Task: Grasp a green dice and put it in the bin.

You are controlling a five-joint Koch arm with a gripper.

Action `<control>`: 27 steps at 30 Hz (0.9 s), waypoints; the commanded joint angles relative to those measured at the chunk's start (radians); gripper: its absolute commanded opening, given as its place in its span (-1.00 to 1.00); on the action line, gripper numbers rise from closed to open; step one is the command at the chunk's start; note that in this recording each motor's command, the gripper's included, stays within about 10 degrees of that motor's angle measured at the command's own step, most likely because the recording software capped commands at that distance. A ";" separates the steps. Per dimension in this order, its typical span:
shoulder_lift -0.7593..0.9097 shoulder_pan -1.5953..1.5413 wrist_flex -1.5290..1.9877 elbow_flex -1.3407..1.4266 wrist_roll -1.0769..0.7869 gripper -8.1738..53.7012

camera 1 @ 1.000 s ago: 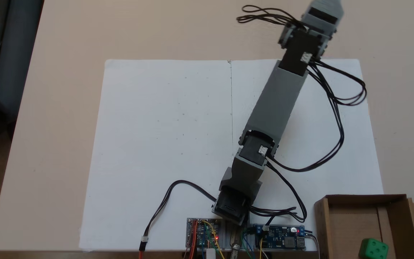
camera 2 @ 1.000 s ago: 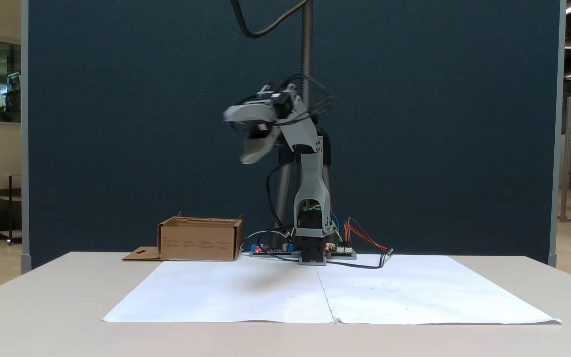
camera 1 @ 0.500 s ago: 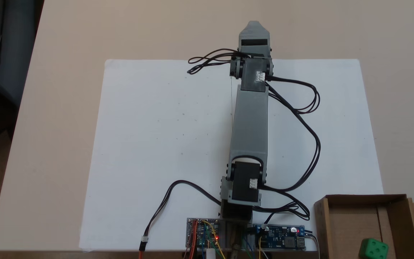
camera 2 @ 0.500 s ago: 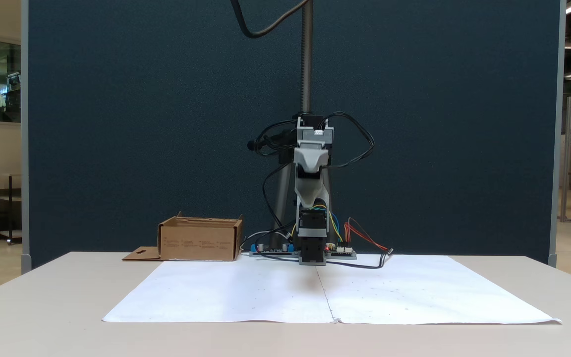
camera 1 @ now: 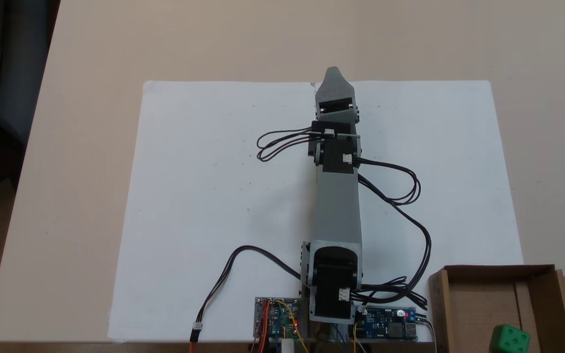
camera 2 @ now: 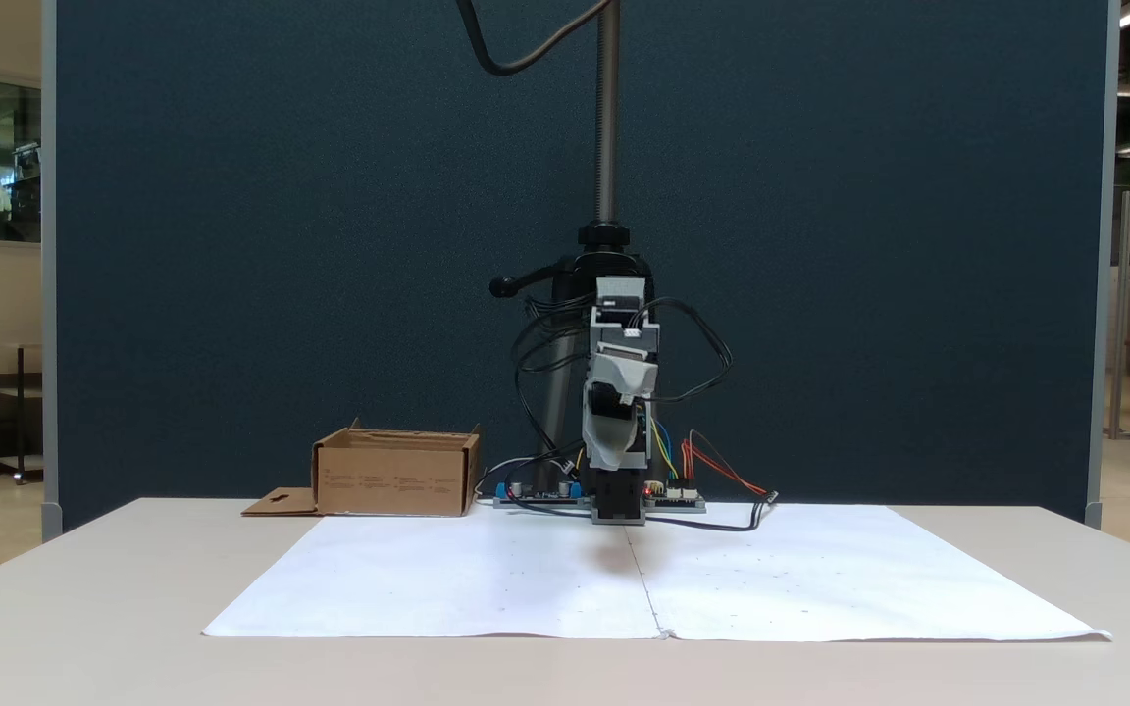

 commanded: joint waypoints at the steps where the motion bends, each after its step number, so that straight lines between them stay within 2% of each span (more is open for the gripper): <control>1: 0.048 -0.008 -0.164 0.031 -0.077 0.76; 6: 0.081 -0.029 -0.346 0.239 -0.071 0.72; 10: 0.110 -0.029 -0.471 0.402 0.179 0.80; 18: 0.169 -0.003 -0.731 0.592 0.433 0.83; 27: 0.222 0.015 -1.011 0.703 0.348 0.90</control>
